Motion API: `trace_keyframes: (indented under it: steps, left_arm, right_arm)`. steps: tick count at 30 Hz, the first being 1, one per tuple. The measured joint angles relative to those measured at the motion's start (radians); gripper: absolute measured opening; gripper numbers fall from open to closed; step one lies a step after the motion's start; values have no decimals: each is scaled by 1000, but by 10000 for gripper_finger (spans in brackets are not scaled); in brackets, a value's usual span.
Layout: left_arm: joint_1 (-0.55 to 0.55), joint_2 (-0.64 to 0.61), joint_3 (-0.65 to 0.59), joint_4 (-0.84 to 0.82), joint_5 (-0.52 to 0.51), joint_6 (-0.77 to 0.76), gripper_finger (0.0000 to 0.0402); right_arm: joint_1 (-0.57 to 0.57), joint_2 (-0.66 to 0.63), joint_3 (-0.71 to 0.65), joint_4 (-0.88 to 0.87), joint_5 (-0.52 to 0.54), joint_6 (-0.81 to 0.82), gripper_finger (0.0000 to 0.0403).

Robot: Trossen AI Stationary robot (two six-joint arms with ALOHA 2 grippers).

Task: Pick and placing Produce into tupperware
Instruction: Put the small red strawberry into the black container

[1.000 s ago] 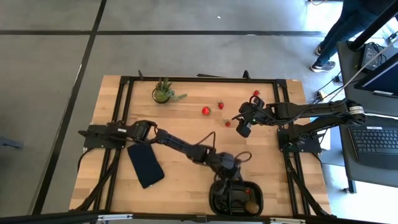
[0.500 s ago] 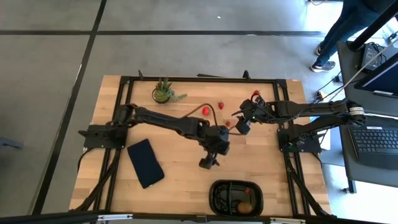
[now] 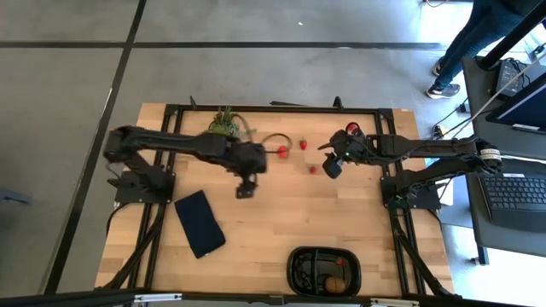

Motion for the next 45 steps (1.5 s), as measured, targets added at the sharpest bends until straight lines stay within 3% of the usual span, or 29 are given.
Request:
trace_keyframes:
  steps: [11, 15, 20, 25, 31, 45]
  left_arm:
    - [89, -470, -579, 404, -24, -87, 303]
    - [106, -583, -743, 568, -25, -108, 303]
    - [118, -665, -898, 735, -25, -140, 303]
    - [120, -688, -983, 855, -30, -161, 303]
    - [120, -690, -1006, 895, -32, -162, 303]
    - [120, -689, -1006, 895, -32, -162, 303]
  right_arm:
    - [0, 2, 0, 160, 15, -72, 226]
    - [0, 16, 0, 204, 94, -38, 226]
    - [-17, 83, 1, 235, 53, 3, 226]
    - [-34, 232, 0, 241, 23, 3, 226]
    - [-56, 382, 0, 258, -137, 36, 226]
    - [-62, 508, 0, 251, -230, 25, 226]
